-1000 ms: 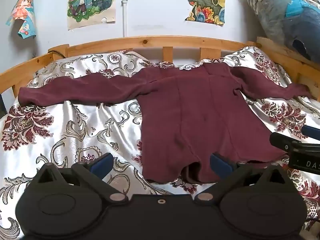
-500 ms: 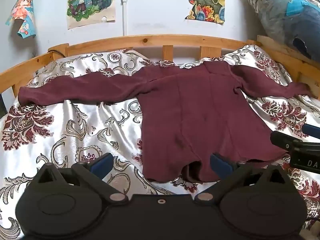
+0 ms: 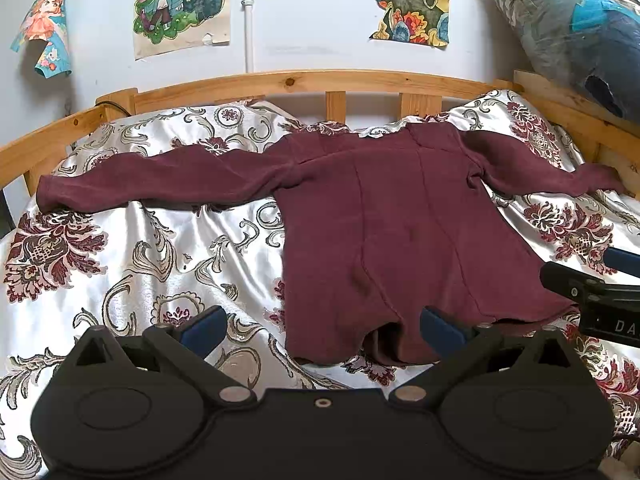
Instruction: Fold small clothes
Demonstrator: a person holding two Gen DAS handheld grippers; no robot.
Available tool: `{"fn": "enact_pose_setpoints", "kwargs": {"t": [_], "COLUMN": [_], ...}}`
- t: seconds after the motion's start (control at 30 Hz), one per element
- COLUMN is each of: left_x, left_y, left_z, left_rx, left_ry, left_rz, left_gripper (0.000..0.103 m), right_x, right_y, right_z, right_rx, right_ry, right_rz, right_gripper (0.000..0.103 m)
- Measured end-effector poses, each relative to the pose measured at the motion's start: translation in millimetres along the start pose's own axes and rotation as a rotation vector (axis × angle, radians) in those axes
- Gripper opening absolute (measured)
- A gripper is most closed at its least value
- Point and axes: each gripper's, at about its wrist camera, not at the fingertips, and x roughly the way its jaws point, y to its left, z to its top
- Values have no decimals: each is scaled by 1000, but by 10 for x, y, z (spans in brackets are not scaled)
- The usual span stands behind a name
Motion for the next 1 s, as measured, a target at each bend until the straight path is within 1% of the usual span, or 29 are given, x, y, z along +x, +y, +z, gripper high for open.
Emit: {"fn": "enact_pose_setpoints", "kwargs": {"t": [1.0], "left_x": [-2], "left_y": [-21], "left_z": [14], "left_rx": [1], "left_ry": [2], "left_rz": [3], "left_gripper": [102], "right_x": [5], "right_y": [1], "right_z": [-1], "right_rx": [3], "right_ry": [1], "right_rz": [1], "right_gripper": [103]}}
